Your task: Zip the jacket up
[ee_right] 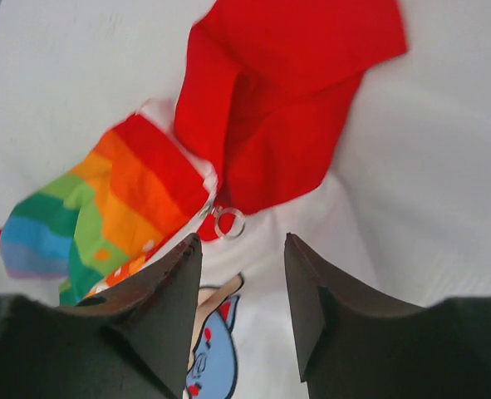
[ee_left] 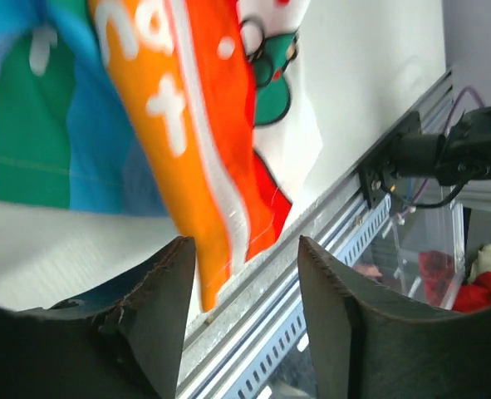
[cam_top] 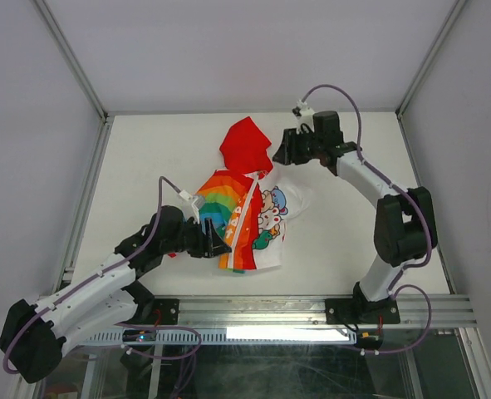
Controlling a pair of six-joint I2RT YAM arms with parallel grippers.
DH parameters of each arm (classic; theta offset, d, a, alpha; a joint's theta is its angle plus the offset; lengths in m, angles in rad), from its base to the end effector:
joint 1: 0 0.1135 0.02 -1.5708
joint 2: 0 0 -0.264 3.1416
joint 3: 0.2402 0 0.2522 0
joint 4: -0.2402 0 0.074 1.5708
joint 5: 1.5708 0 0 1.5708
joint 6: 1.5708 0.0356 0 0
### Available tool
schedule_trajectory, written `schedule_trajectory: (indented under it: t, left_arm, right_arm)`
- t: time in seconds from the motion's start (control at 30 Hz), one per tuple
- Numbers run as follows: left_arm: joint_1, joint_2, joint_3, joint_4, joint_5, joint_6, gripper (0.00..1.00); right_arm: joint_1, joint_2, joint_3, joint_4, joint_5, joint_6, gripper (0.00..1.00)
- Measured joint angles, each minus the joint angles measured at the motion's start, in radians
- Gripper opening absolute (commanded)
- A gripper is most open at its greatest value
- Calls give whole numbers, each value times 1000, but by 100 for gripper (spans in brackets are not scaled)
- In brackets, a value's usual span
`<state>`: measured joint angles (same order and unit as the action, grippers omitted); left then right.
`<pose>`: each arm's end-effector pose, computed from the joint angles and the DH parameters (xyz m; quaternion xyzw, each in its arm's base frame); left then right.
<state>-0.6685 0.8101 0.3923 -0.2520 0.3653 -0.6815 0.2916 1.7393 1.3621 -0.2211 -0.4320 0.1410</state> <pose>0.1258 -0.1155 0.1936 0.0733 0.8857 -0.3952 0.2321 0.3807 0.1298 0.2794 -0.1648 0.8536 0.2830 0.4052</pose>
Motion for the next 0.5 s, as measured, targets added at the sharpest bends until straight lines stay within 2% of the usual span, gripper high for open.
schedule_trajectory:
  t: [0.13, 0.23, 0.27, 0.3, 0.37, 0.5]
  left_arm:
    - [2, 13, 111, -49, -72, 43, 74]
    - [18, 27, 192, -65, -148, 78, 89]
    - [34, 27, 208, -67, -170, 87, 92]
    - [49, 27, 216, -70, -185, 95, 95]
    - [99, 29, 239, -79, -215, 104, 99]
    - [180, 19, 301, -127, -270, 125, 99]
  right_arm:
    - [50, -45, -153, 7, -37, 11, 64]
    - [51, -116, -272, 5, -10, 26, 71]
    - [45, -159, -316, -3, 17, 32, 82]
    - [35, -200, -345, -10, 40, 38, 97]
    - [-1, -308, -393, -29, 91, 60, 99]
    - [-62, -565, -449, -31, 219, 85, 99]
